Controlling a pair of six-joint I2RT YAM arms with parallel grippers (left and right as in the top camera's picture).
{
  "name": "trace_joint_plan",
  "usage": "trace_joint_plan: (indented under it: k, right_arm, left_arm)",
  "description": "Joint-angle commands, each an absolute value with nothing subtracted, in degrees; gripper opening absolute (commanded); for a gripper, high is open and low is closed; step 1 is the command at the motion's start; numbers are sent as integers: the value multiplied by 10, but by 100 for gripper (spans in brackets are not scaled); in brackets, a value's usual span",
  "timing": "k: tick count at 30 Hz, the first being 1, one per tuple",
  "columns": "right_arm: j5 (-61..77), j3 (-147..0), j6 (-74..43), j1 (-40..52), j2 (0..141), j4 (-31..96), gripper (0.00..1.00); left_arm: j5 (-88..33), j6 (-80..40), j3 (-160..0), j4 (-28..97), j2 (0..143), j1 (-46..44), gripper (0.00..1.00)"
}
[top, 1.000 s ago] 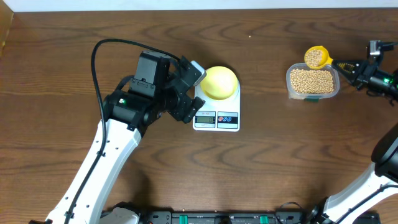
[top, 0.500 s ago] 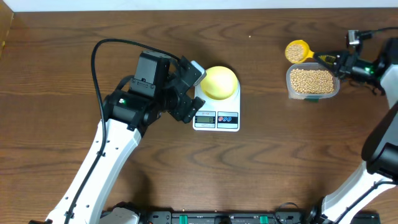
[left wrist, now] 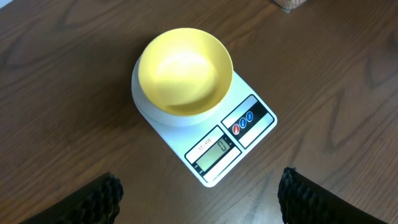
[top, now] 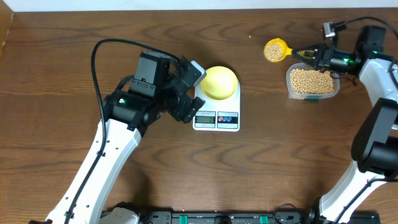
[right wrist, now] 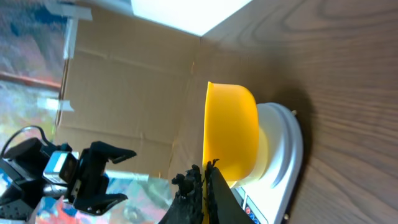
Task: Scoop item into bowl and weigh 50g on scale
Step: 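Tip the scoop with the right gripper to pour soybeans into the bowl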
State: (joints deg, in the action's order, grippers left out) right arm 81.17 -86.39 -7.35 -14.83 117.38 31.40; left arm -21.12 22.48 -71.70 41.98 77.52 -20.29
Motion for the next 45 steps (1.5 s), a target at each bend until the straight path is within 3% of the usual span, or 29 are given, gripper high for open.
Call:
trace_joint_plan:
  k: [1, 24, 45]
  right_arm:
    - [824, -864, -83, -120, 1177, 307, 1]
    - [730, -864, -80, 15, 1177, 259, 1]
    - [721, -864, 108, 50, 1177, 261, 1]
  left_arm:
    - [-218, 220, -713, 420, 775, -200, 82]
    - [-218, 220, -713, 420, 775, -200, 82]
    - [-218, 220, -713, 420, 775, -200, 82]
